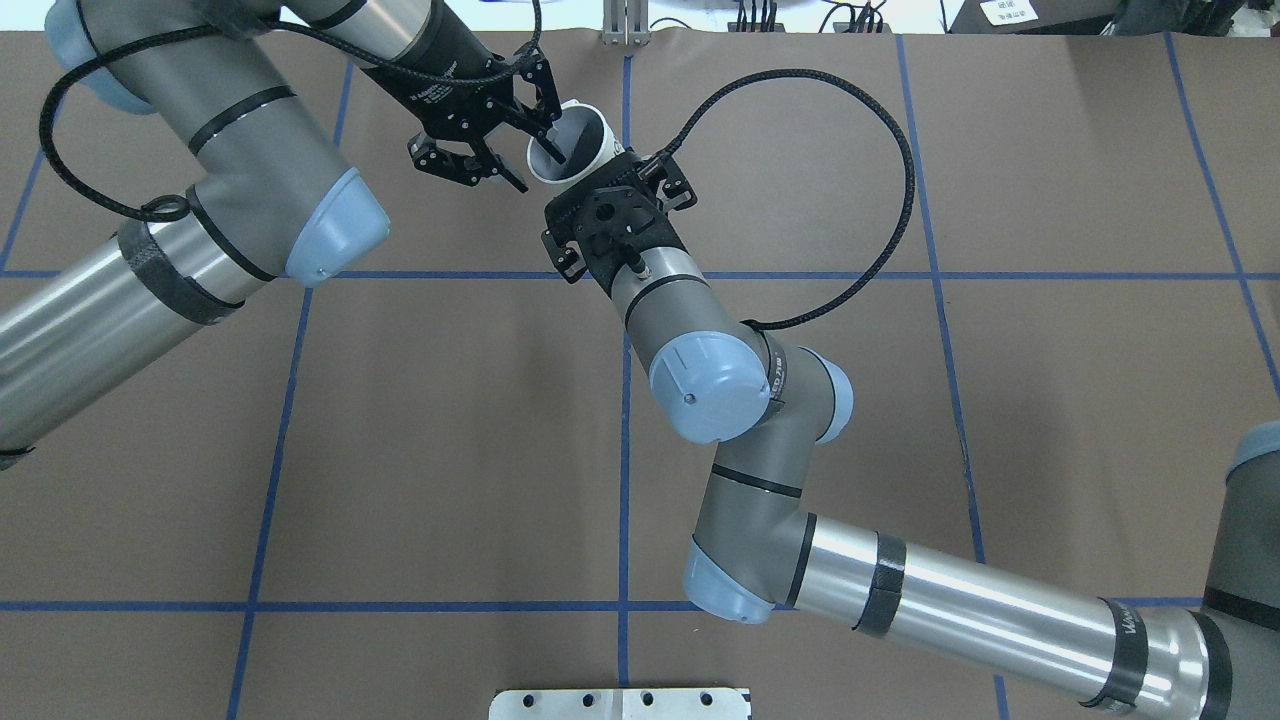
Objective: Left arm hands cup to right arm to dump lemon
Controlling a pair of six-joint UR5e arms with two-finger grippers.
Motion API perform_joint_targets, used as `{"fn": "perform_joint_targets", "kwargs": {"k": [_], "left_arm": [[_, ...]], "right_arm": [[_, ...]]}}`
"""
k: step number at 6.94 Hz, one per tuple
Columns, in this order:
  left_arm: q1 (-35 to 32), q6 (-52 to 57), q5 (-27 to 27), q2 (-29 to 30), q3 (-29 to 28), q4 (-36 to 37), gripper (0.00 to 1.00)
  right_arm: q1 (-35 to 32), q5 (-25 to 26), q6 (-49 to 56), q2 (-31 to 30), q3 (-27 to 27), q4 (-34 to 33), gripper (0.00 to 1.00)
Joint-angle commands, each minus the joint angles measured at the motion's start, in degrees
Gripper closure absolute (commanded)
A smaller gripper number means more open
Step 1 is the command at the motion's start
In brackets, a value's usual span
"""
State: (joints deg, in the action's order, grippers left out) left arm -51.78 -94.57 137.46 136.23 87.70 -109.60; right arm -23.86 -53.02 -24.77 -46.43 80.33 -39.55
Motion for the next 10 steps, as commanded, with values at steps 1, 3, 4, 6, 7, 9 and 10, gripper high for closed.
{"fn": "perform_joint_targets", "kwargs": {"k": [1, 3, 4, 6, 7, 9, 10], "left_arm": [[0.1, 0.0, 0.0, 0.0, 0.0, -0.1, 0.62], [0.2, 0.1, 0.0, 0.0, -0.1, -0.1, 0.62], [0.3, 0.1, 0.0, 0.0, -0.1, -0.1, 0.66], [0.4, 0.1, 0.0, -0.1, -0.1, -0.1, 1.00], [0.4, 0.2, 0.0, 0.0, -0.2, -0.1, 1.00], [0.4, 0.3, 0.0, 0.0, -0.2, -0.1, 1.00], [0.4, 0.3, 0.0, 0.0, -0.2, -0.1, 1.00]], "right_arm": [[0.0, 0.0, 0.0, -0.1, 0.0, 0.0, 0.68], [0.0, 0.0, 0.0, -0.2, 0.0, 0.1, 0.67], [0.0, 0.0, 0.1, -0.2, 0.0, 0.2, 0.67], [0.0, -0.4, 0.2, -0.5, 2.1, 0.0, 0.30], [0.0, -0.1, 1.7, -1.0, 2.5, 0.3, 0.01], [1.7, 1.4, 8.8, -3.3, 4.8, 1.0, 0.00], [2.4, 3.7, 8.8, -3.7, 5.5, 1.7, 0.00]]}}
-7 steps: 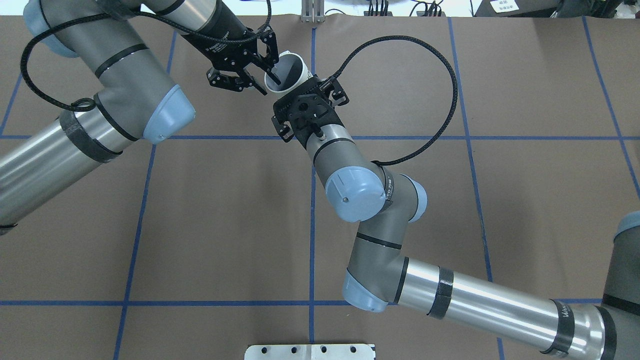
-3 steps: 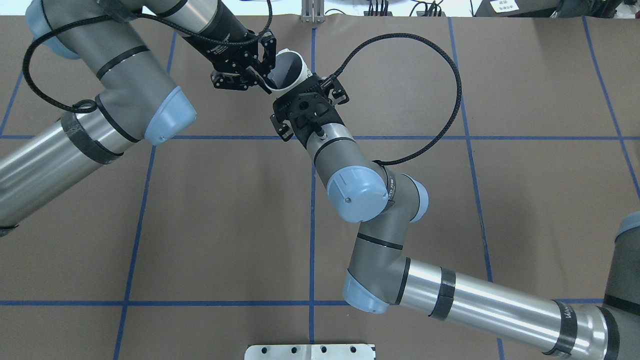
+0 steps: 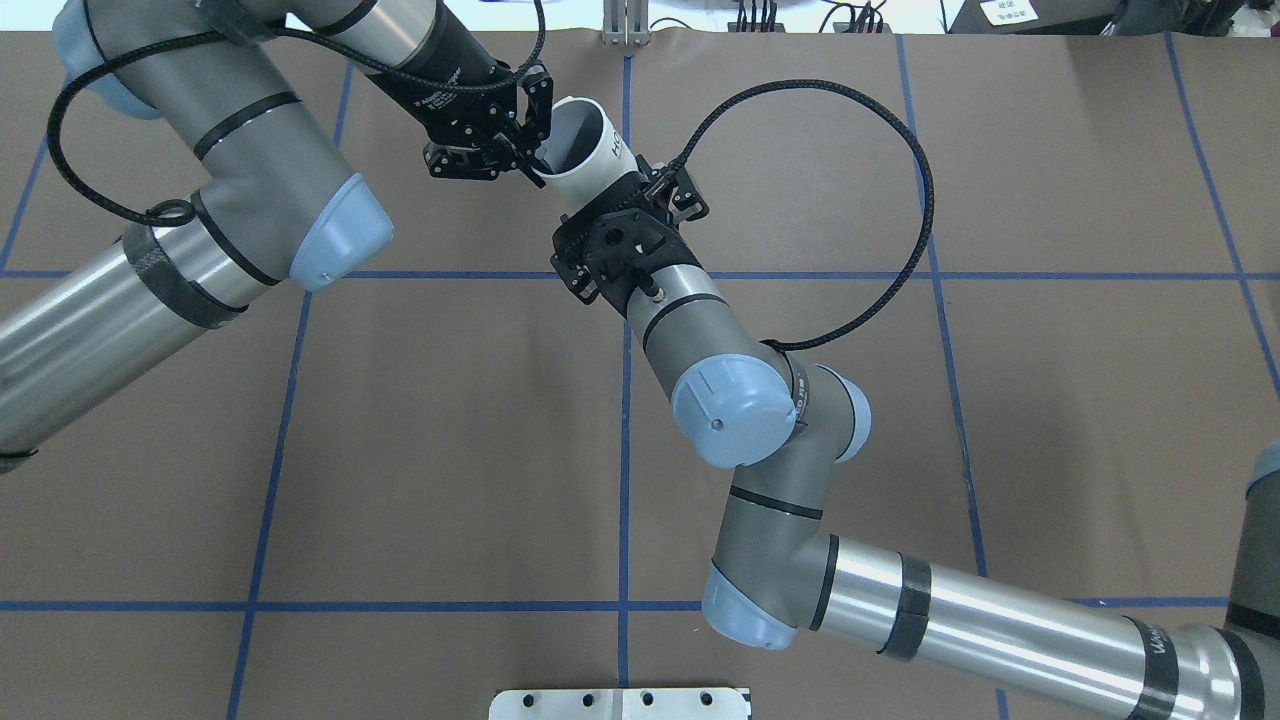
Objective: Left arm hands cup to right arm to dump lemon
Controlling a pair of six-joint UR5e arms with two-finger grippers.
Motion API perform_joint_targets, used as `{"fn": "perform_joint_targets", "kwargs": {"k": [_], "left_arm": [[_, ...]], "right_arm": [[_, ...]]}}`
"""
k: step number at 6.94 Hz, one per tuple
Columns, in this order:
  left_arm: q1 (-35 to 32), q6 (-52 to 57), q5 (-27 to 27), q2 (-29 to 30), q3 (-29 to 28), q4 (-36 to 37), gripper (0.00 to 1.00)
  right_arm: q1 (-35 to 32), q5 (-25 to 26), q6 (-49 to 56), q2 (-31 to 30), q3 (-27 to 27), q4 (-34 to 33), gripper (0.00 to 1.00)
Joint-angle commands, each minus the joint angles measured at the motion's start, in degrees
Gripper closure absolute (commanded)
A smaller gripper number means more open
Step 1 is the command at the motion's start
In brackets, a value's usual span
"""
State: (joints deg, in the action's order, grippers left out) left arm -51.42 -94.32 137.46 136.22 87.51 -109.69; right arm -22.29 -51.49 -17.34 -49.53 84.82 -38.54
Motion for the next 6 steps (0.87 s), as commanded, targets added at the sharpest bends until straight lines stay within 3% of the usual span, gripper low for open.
{"fn": "perform_joint_targets", "kwargs": {"k": [1, 6], "left_arm": [[0.0, 0.0, 0.0, 0.0, -0.1, 0.0, 1.00], [0.1, 0.3, -0.1, -0.3, -0.1, 0.1, 1.00]], "right_arm": [[1.5, 2.4, 1.4, -0.6, 1.6, 0.7, 0.00], [3.8, 2.5, 0.6, -5.8, 17.8, 0.6, 0.01]]}}
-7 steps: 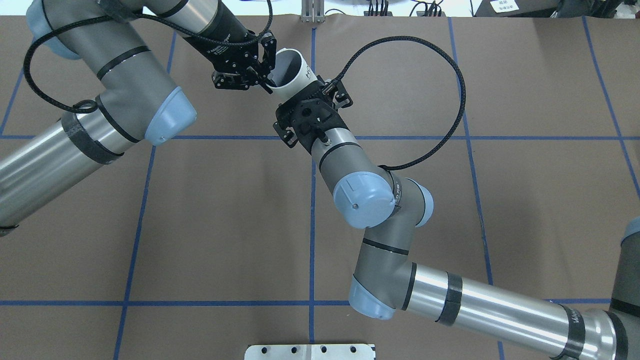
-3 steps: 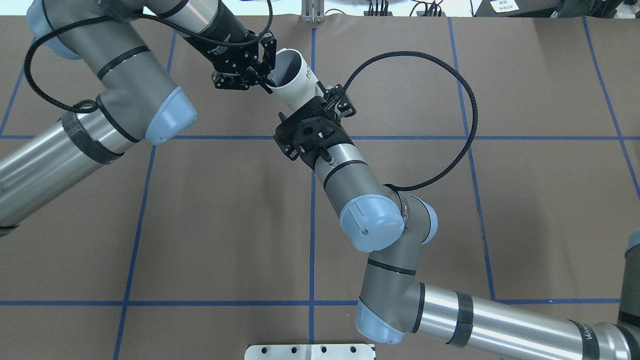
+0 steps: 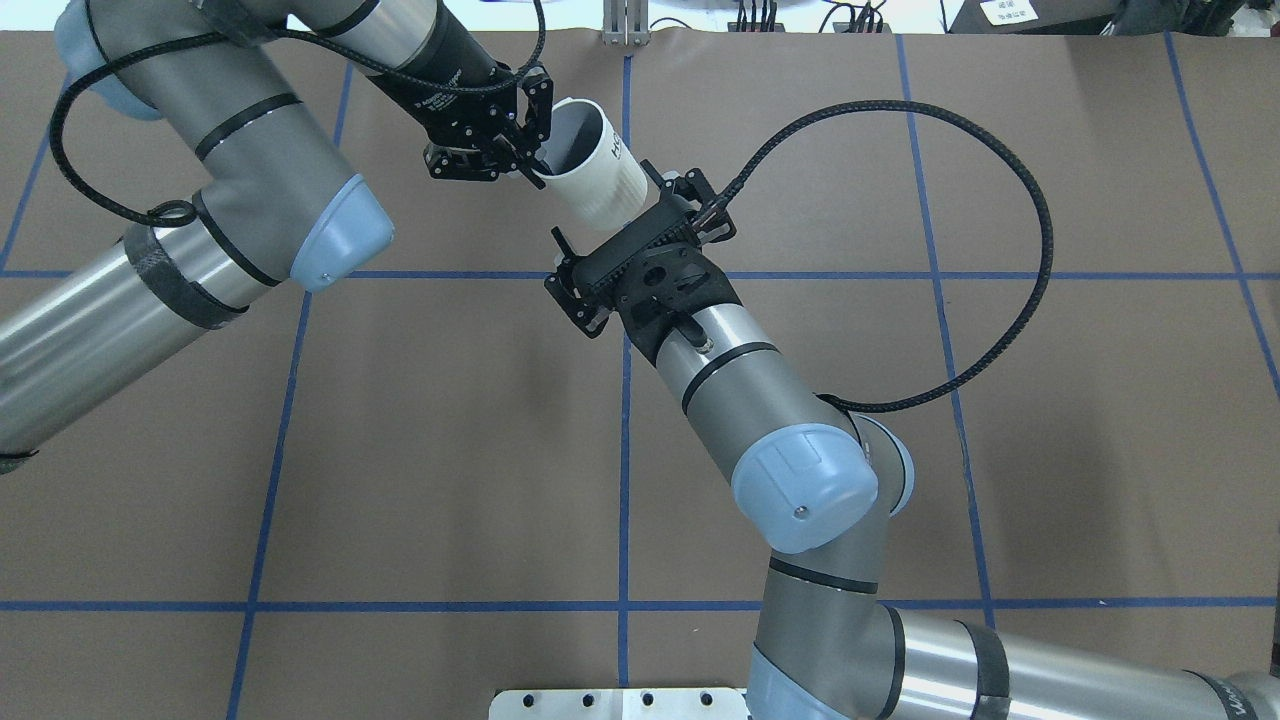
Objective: Left arm hands cup to right arm to dump lemon
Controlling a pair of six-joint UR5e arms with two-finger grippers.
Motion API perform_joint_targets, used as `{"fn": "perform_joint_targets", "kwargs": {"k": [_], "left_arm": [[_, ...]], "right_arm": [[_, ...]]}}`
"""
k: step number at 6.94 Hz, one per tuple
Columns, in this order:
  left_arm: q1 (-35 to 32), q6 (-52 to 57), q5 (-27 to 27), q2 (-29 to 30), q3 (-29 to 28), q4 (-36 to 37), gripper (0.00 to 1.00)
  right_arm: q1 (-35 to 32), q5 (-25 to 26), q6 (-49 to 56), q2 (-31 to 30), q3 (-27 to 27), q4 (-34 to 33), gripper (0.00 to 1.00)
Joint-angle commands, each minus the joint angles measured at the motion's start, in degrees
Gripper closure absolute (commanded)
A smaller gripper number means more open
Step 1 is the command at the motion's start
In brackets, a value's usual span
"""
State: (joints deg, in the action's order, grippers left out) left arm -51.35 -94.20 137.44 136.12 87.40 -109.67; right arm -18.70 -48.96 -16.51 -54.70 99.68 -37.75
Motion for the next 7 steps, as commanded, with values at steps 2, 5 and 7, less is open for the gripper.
{"fn": "perform_joint_targets", "kwargs": {"k": [2, 5, 7], "left_arm": [[0.0, 1.4, -2.6, -0.7, -0.1, 0.3, 1.00], [-0.7, 5.6, -3.0, -4.6, 1.1, 0.3, 1.00], [-1.5, 11.0, -3.1, -11.5, 6.1, 0.4, 1.00]], "right_arm": [[-3.9, -1.1, -9.2, -3.5, 2.9, -0.6, 0.01], [-17.0, -22.2, -16.4, -5.0, 3.0, -16.8, 0.00], [-27.3, -43.0, -15.9, -6.5, 2.2, -28.5, 0.00]]}}
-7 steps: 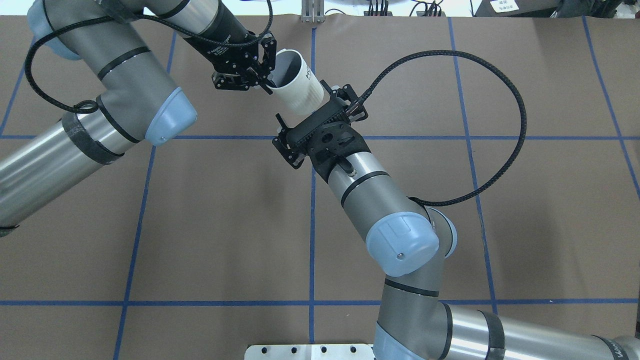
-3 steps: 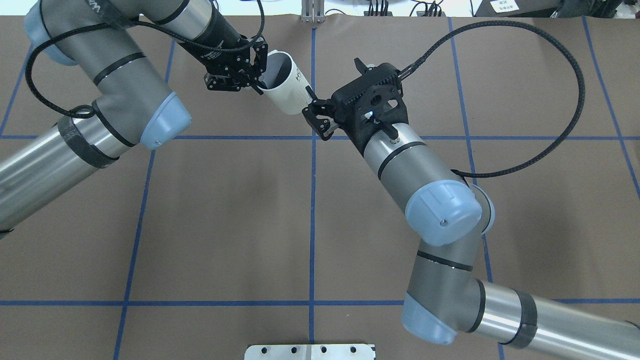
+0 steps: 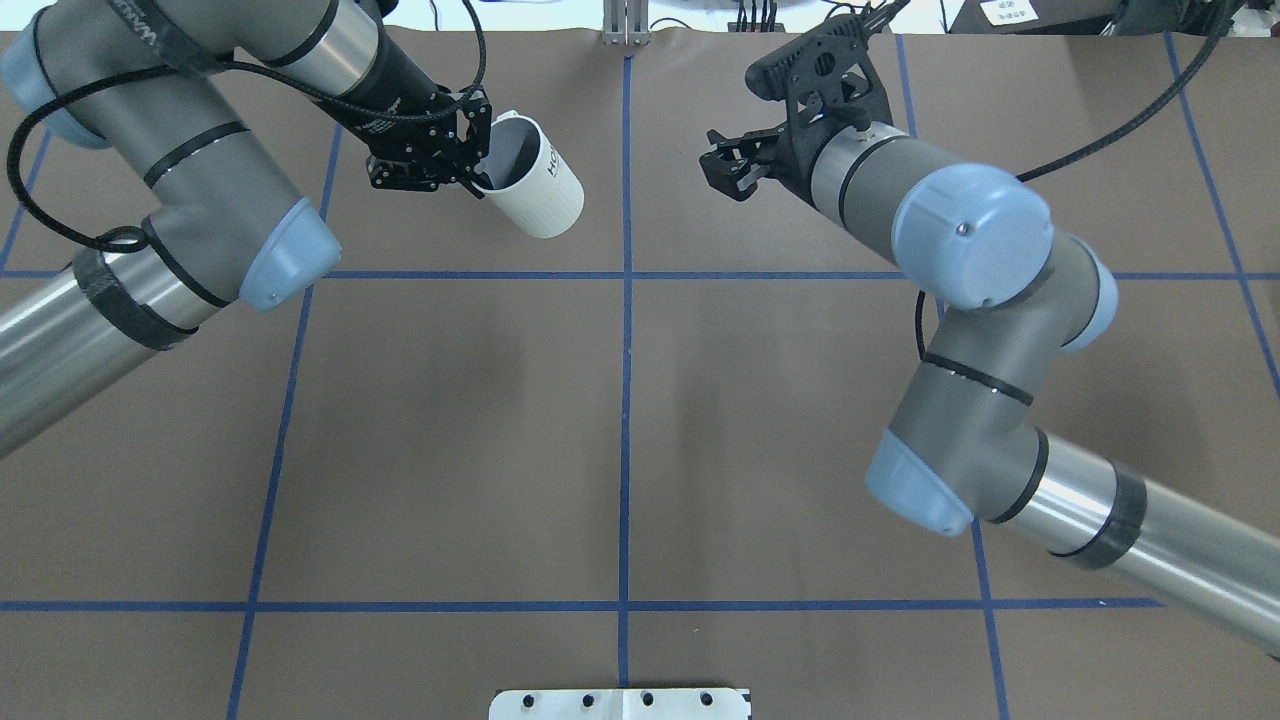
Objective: Left arm hands cup to right arm to dump lemon
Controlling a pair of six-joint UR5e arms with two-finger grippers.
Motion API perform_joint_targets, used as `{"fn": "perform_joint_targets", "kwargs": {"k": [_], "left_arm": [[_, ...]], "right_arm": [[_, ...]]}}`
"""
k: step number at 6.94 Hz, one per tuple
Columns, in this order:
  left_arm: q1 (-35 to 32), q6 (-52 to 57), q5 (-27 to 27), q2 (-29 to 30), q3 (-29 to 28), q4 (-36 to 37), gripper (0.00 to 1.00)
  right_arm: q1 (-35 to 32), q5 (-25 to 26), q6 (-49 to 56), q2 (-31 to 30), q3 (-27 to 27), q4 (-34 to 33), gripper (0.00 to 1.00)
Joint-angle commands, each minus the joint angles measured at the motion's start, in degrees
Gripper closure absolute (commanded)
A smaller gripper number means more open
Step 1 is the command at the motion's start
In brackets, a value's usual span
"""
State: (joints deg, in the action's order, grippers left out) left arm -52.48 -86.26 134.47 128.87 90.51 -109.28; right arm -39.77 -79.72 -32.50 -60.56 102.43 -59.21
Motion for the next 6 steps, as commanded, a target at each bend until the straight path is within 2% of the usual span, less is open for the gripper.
{"fn": "perform_joint_targets", "kwargs": {"k": [1, 2, 3, 4, 6], "left_arm": [[-1.6, 6.7, -0.1, -8.9, 6.3, 0.1, 1.00], [-2.4, 11.5, -0.1, -14.1, 9.3, 0.1, 1.00], [-3.8, 17.0, -0.2, -18.7, 10.9, 0.1, 1.00], [-5.3, 24.4, -0.6, -24.4, 12.7, 0.2, 1.00], [-7.5, 40.1, -4.9, -34.1, 13.2, 0.4, 1.00]], "right_arm": [[-11.9, -21.3, 1.0, -0.8, -1.1, -13.2, 0.00], [-16.9, -31.1, 7.5, -0.7, -3.4, -18.7, 0.00], [-21.3, -37.1, 13.8, -0.7, -5.6, -22.6, 0.00], [-23.7, -39.2, 16.6, -0.5, -7.6, -26.4, 0.00], [-26.4, -39.5, 23.4, -1.1, -8.1, -34.5, 0.00]]}}
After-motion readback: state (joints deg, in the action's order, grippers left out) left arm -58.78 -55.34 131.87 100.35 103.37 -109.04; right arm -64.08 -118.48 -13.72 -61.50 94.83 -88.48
